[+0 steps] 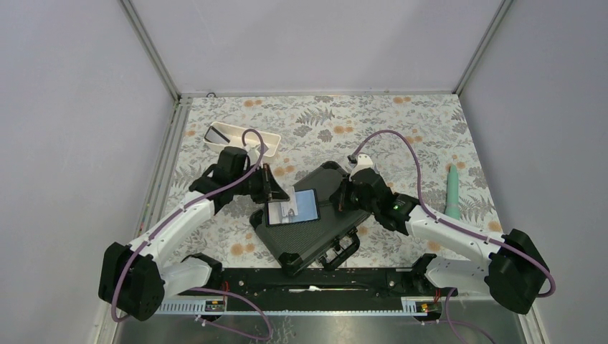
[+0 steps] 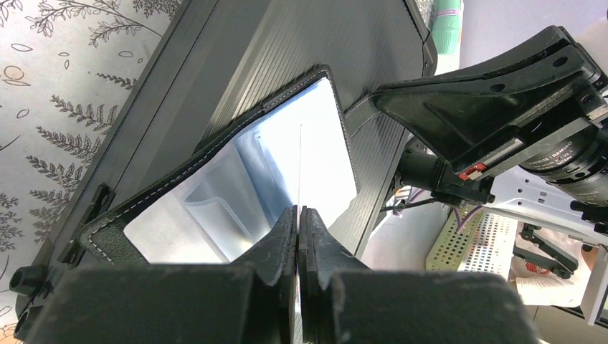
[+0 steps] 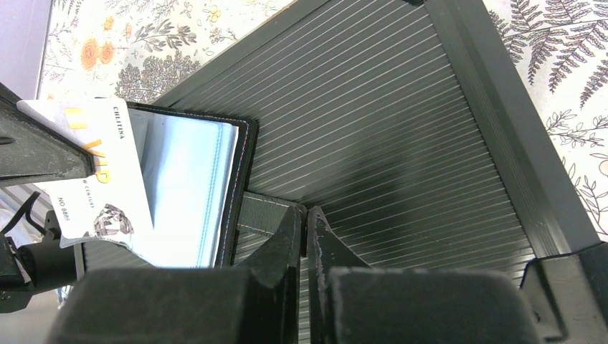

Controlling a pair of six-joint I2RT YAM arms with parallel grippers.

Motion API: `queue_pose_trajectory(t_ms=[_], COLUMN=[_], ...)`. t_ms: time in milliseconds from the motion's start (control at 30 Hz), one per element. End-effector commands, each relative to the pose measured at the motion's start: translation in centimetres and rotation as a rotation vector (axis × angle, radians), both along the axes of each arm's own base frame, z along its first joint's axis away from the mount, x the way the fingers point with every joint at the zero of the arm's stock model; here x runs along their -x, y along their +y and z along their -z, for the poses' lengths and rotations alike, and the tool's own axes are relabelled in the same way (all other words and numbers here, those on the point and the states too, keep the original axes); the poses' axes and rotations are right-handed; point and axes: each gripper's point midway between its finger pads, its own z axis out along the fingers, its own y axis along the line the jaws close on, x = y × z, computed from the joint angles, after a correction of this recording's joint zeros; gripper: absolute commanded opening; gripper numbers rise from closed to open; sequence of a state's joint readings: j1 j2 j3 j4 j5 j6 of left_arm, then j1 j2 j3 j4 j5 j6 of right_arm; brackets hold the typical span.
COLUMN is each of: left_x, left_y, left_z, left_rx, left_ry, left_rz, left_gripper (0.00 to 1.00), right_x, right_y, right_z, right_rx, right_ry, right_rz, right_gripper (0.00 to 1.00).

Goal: Put the credit cards into the card holder
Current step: Insert the credit card into the card holder.

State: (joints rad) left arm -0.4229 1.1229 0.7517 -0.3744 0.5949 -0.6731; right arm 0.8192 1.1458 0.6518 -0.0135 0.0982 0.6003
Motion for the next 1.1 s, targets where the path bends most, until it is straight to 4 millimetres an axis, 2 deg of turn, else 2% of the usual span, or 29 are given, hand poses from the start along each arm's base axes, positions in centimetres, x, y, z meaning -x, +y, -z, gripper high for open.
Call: queue_pose_trajectory(t_ms=[0,400,1067], left_x=[0.2,0.6,0.4], left_y=[0.1,1.1,0.9], left_z=[-1.2,-0.3,1.6], left_rx=[0.024,0.035,0.084], left_ry=[-0.030,0.008,0.072], left_rz=[0.036,0.036,-0.011], left_gripper=[0.00,0.00,0.00], right_x=[-0.9,-1.0,-1.1], right_y=[0.0,-0.1,-0.3], right_z=[-0.9,-0.9,-0.9], right_rx=[0.008,0.016,0.025], right_ry=[-0.039,-0.036,-0.033], right_rz=[0.031,0.033,0.041], right_gripper=[0.00,0.00,0.00])
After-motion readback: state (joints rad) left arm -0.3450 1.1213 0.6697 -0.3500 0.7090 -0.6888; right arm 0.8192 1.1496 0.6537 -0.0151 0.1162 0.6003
